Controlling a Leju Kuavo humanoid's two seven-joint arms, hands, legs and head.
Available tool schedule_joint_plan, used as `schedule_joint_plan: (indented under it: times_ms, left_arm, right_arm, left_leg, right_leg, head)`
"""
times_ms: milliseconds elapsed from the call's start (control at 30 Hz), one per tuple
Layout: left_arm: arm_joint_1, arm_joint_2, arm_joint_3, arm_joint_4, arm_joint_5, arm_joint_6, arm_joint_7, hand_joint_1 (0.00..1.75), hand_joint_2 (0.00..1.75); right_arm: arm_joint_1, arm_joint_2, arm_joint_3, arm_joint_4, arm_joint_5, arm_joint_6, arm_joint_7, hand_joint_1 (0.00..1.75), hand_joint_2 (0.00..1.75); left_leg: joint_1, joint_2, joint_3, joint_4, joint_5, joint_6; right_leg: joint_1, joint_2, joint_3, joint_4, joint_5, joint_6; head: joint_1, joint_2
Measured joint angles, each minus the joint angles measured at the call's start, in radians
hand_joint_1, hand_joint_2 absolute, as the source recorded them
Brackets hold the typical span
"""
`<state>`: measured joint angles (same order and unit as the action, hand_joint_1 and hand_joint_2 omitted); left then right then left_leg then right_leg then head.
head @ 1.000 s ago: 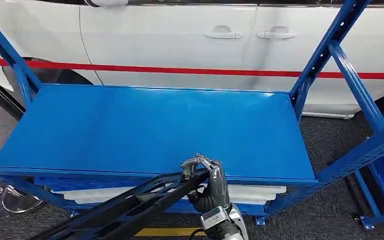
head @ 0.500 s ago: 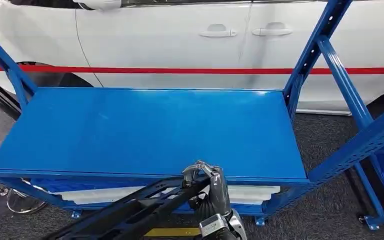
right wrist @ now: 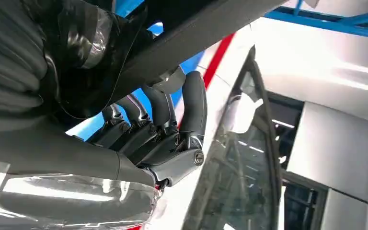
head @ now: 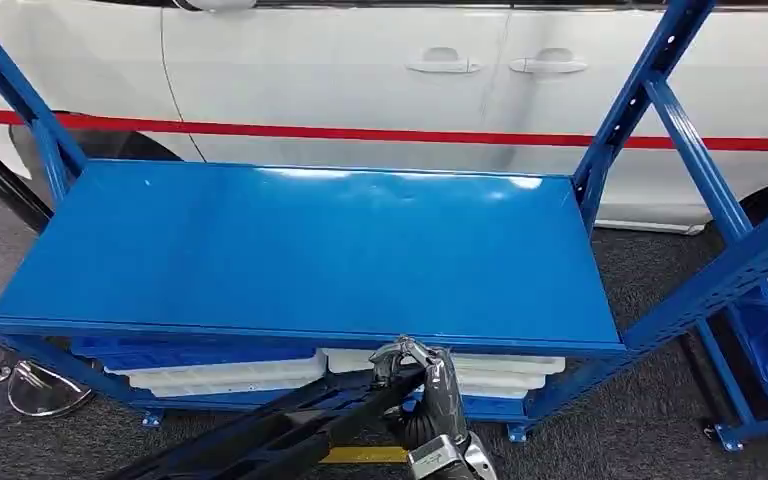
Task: Take the parts from the cabinet and place them on the table.
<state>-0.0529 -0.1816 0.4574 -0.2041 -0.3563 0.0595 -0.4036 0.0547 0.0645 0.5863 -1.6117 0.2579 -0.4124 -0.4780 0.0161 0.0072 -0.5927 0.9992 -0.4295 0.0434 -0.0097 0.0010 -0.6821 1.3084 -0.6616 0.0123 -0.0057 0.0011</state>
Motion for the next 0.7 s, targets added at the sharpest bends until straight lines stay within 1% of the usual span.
schedule_joint_plan:
  times_ms: [33, 67, 100, 133, 167, 200, 233, 267, 300, 333, 367, 400, 433, 467, 500, 533, 567, 600, 633, 667, 700]
  left_arm:
    - [0.0, 0.0, 0.0, 0.0, 0.0, -0.001, 0.0, 0.0, 1.75]
    - [-0.001, 0.0, 0.0, 0.0, 0.0, -0.003, 0.0, 0.0, 1.75]
    - [-0.001, 0.0, 0.0, 0.0, -0.001, -0.003, -0.002, 0.0, 1.75]
    - [-0.001, -0.001, 0.0, 0.0, -0.003, -0.003, -0.005, 0.0, 1.75]
    - [-0.003, -0.001, 0.0, 0.0, -0.008, -0.003, -0.007, 0.0, 1.75]
    - [-0.003, -0.001, 0.0, 0.0, -0.01, -0.004, -0.011, 0.0, 1.75]
    - [-0.002, -0.001, 0.0, 0.0, -0.012, -0.004, -0.014, 0.0, 1.75]
    - [-0.004, -0.001, 0.0, 0.0, -0.013, -0.004, -0.017, 0.0, 1.75]
    - [-0.005, -0.002, 0.0, 0.0, -0.018, -0.004, -0.018, 0.0, 1.75]
    - [-0.001, -0.002, 0.0, 0.001, -0.018, -0.004, -0.02, 0.0, 1.75]
    - [-0.004, -0.002, 0.0, 0.001, -0.018, -0.005, -0.024, 0.0, 1.75]
    - [-0.006, -0.002, 0.0, 0.001, -0.015, -0.006, -0.026, 0.0, 1.75]
    - [-0.007, -0.002, 0.0, 0.001, -0.014, -0.006, -0.027, 0.0, 1.75]
    - [-0.008, -0.002, 0.0, 0.001, -0.014, -0.007, -0.028, 0.0, 1.75]
    - [-0.009, -0.002, 0.0, 0.001, -0.014, -0.006, -0.029, 0.0, 1.75]
    - [-0.009, -0.002, 0.0, 0.001, -0.012, -0.006, -0.03, 0.0, 1.75]
    - [-0.01, -0.002, 0.0, 0.001, -0.011, -0.006, -0.031, 0.0, 1.75]
    - [-0.01, -0.002, 0.0, 0.001, -0.011, -0.007, -0.032, 0.0, 1.75]
    - [-0.007, -0.002, 0.0, 0.001, -0.011, -0.007, -0.033, 0.0, 1.75]
    - [-0.007, -0.002, 0.0, 0.001, -0.011, -0.007, -0.033, 0.0, 1.75]
    - [-0.01, -0.001, 0.0, 0.001, -0.011, -0.007, -0.036, 0.0, 1.75]
  right_arm:
    - [0.003, -0.003, 0.0, 0.0, 0.0, 0.0, 0.0, 1.75, 1.75]
    - [0.006, -0.004, 0.0, 0.0, -0.002, 0.0, 0.0, 1.75, 1.75]
    - [0.006, -0.004, 0.0, 0.0, -0.003, 0.001, 0.0, 1.75, 1.75]
    - [0.006, -0.004, 0.0, 0.0, -0.005, 0.002, 0.0, 1.75, 1.75]
    - [0.005, -0.004, 0.0, 0.0, -0.006, 0.002, -0.001, 1.75, 1.75]
    - [0.007, -0.004, 0.0, 0.0, -0.008, 0.002, -0.002, 1.75, 1.75]
    - [0.008, -0.004, 0.0, 0.0, -0.01, 0.002, -0.004, 1.75, 1.75]
    - [0.006, -0.004, 0.0, 0.0, -0.012, 0.002, -0.006, 1.75, 1.75]
    - [0.006, -0.004, 0.0, -0.001, -0.013, 0.005, -0.006, 1.75, 1.75]
    - [0.007, -0.004, 0.0, -0.001, -0.013, 0.011, -0.006, 1.75, 1.75]
    - [0.006, -0.003, 0.0, -0.001, -0.014, 0.017, -0.006, 1.75, 1.75]
    - [0.006, -0.003, 0.0, -0.002, -0.014, 0.021, -0.006, 1.75, 1.75]
    - [0.006, -0.003, 0.0, -0.003, -0.014, 0.026, -0.007, 1.75, 1.75]
    - [0.007, -0.003, 0.0, -0.003, -0.015, 0.029, -0.007, 1.75, 1.75]
    - [0.007, -0.003, 0.0, -0.003, -0.016, 0.032, -0.008, 1.75, 1.75]
    - [0.007, -0.004, 0.0, -0.003, -0.017, 0.035, -0.008, 1.75, 1.75]
    - [0.007, -0.004, 0.0, -0.003, -0.018, 0.035, -0.008, 1.75, 1.75]
    - [0.007, -0.004, 0.0, -0.003, -0.018, 0.036, -0.009, 1.75, 1.75]
    - [0.007, -0.003, 0.0, -0.003, -0.019, 0.036, -0.01, 1.75, 1.75]
    - [0.006, -0.003, 0.0, -0.003, -0.019, 0.037, -0.01, 1.75, 1.75]
    - [0.006, -0.003, 0.0, -0.003, -0.02, 0.037, -0.012, 1.75, 1.75]
  left_leg:
    - [0.0, 0.0, -0.01, 0.002, 0.007, -0.001]
    - [0.0, 0.001, -0.022, 0.005, 0.012, -0.004]
    - [0.001, 0.001, -0.032, 0.01, 0.018, -0.007]
    - [0.001, 0.001, -0.042, 0.015, 0.023, -0.011]
    - [0.001, 0.0, -0.049, 0.022, 0.028, -0.016]
    - [-0.003, -0.001, -0.052, 0.024, 0.034, -0.025]
    - [-0.003, -0.001, -0.048, 0.022, 0.04, -0.033]
    - [-0.003, -0.001, -0.051, 0.021, 0.049, -0.039]
    - [-0.002, -0.001, -0.052, 0.015, 0.059, -0.047]
    - [-0.002, -0.006, -0.058, 0.014, 0.065, -0.054]
    - [0.003, -0.006, -0.072, 0.032, 0.025, -0.058]
    - [0.003, -0.006, -0.086, 0.074, -0.038, -0.061]
    - [0.004, -0.006, -0.099, 0.138, -0.102, -0.065]
    - [0.004, -0.005, -0.112, 0.216, -0.155, -0.068]
    - [0.004, -0.005, -0.119, 0.285, -0.179, -0.07]
    - [0.004, -0.005, -0.113, 0.32, -0.171, -0.069]
    - [0.003, -0.005, -0.087, 0.315, -0.135, -0.066]
    - [0.003, -0.005, -0.046, 0.273, -0.098, -0.062]
    - [0.001, -0.006, 0.015, 0.196, -0.072, -0.054]
    - [-0.004, -0.007, 0.084, 0.105, -0.077, -0.044]
    - [-0.009, -0.005, 0.148, 0.008, -0.115, -0.035]
  right_leg:
    - [-0.002, 0.0, 0.011, 0.004, 0.01, 0.002]
    - [-0.005, 0.0, 0.044, -0.034, 0.04, 0.003]
    - [-0.007, -0.001, 0.093, -0.104, 0.077, 0.002]
    - [-0.008, -0.001, 0.156, -0.196, 0.107, 0.0]
    - [-0.009, 0.0, 0.212, -0.281, 0.1, -0.003]
    - [0.0, 0.001, 0.218, -0.294, 0.101, -0.006]
    - [0.0, 0.003, 0.208, -0.292, 0.111, -0.012]
    - [0.004, 0.003, 0.206, -0.293, 0.11, -0.016]
    - [0.007, 0.003, 0.201, -0.291, 0.116, -0.024]
    - [-0.003, 0.0, 0.188, -0.302, 0.133, -0.035]
    - [-0.004, -0.003, 0.176, -0.302, 0.147, -0.044]
    - [-0.004, -0.004, 0.161, -0.302, 0.158, -0.053]
    - [-0.002, -0.005, 0.148, -0.302, 0.168, -0.055]
    - [0.001, -0.006, 0.133, -0.301, 0.18, -0.056]
    - [0.003, -0.007, 0.118, -0.3, 0.192, -0.057]
    - [0.005, -0.008, 0.102, -0.298, 0.202, -0.057]
    - [0.007, -0.008, 0.085, -0.293, 0.212, -0.056]
    - [0.009, -0.008, 0.07, -0.288, 0.22, -0.055]
    - [0.011, -0.007, 0.056, -0.284, 0.228, -0.053]
    - [0.011, -0.006, 0.048, -0.279, 0.236, -0.051]
    - [0.018, -0.006, 0.042, -0.276, 0.242, -0.045]
  head:
    - [0.0, 0.0]
    - [0.0, 0.0]
    - [0.0, 0.0]
    - [0.0, 0.0]
    - [0.0, 0.0]
    - [-0.001, 0.0]
    - [0.0, 0.0]
    - [-0.001, 0.0]
    - [0.0, 0.0]
    - [0.0, 0.0]
    - [-0.001, 0.0]
    - [-0.001, 0.0]
    - [-0.002, 0.0]
    - [-0.001, 0.0]
    - [-0.002, 0.0]
    - [-0.002, 0.0]
    - [-0.002, 0.0]
    - [-0.002, 0.0]
    - [-0.002, 0.0]
    - [-0.002, 0.0]
    - [-0.002, 0.0]
